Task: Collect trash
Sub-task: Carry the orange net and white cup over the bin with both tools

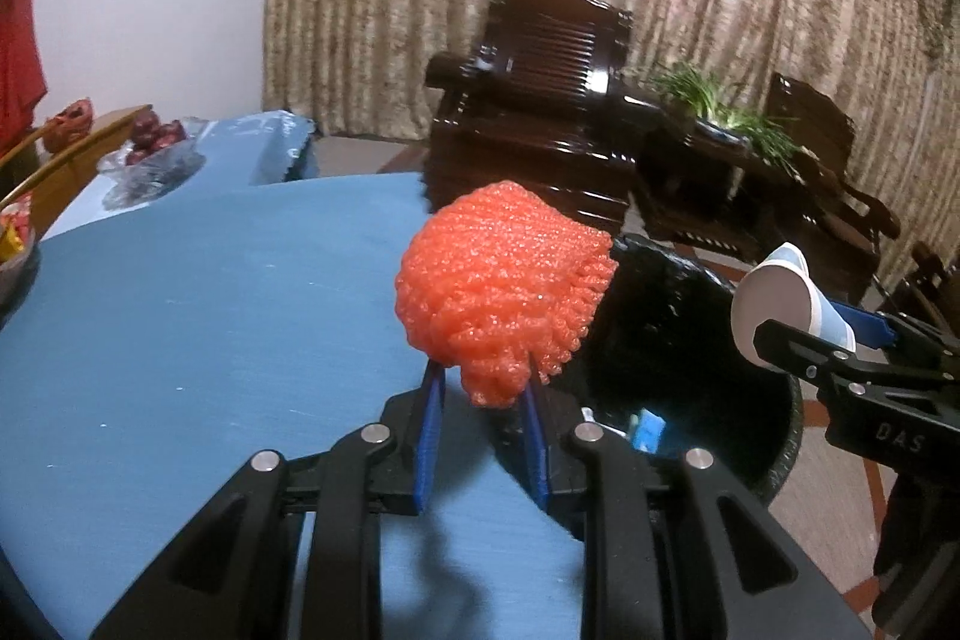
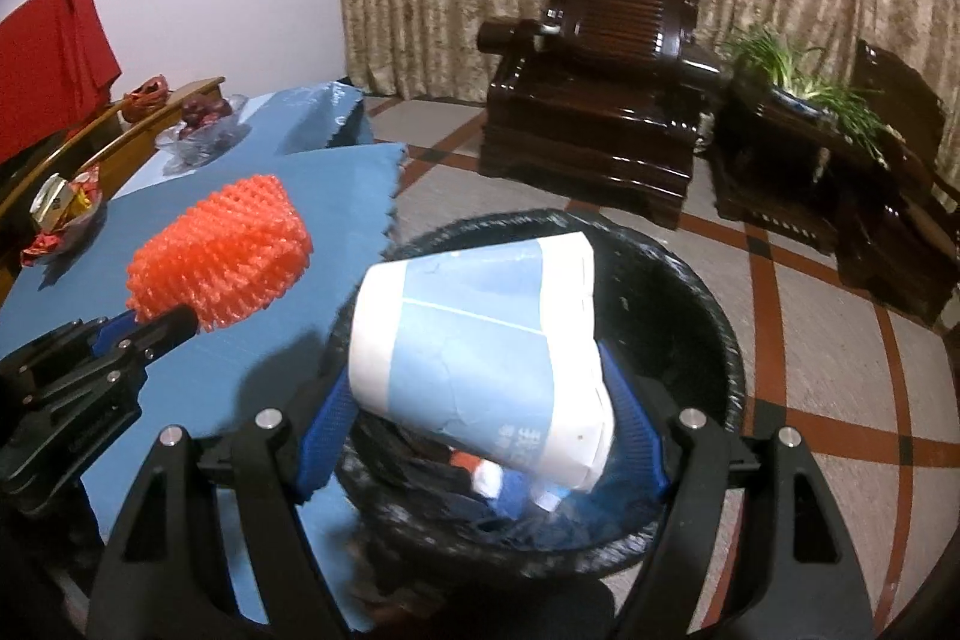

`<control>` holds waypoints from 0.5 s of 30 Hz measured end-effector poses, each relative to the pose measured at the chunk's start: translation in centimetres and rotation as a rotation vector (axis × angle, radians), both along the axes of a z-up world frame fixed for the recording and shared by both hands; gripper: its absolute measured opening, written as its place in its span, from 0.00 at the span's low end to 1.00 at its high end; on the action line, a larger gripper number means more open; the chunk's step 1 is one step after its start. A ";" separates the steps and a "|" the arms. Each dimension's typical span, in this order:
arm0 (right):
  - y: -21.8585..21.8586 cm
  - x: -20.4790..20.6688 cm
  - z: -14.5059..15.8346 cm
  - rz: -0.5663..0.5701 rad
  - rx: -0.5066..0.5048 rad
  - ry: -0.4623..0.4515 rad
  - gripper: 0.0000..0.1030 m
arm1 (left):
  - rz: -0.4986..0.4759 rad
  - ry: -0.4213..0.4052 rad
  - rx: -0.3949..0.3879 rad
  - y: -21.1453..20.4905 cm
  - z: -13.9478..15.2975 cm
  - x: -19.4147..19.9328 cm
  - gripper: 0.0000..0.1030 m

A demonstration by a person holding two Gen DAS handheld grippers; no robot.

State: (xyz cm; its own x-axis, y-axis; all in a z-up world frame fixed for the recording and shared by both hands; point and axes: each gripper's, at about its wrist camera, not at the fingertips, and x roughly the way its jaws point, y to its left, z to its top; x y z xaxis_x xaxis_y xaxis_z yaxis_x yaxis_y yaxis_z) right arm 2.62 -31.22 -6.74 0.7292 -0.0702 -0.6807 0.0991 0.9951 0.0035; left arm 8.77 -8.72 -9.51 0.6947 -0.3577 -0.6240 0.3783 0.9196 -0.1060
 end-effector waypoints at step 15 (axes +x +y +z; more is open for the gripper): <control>-4.7 0.3 -3.2 -0.056 0.007 0.049 0.71 | -0.090 0.044 0.033 -5.5 -2.6 1.4 0.23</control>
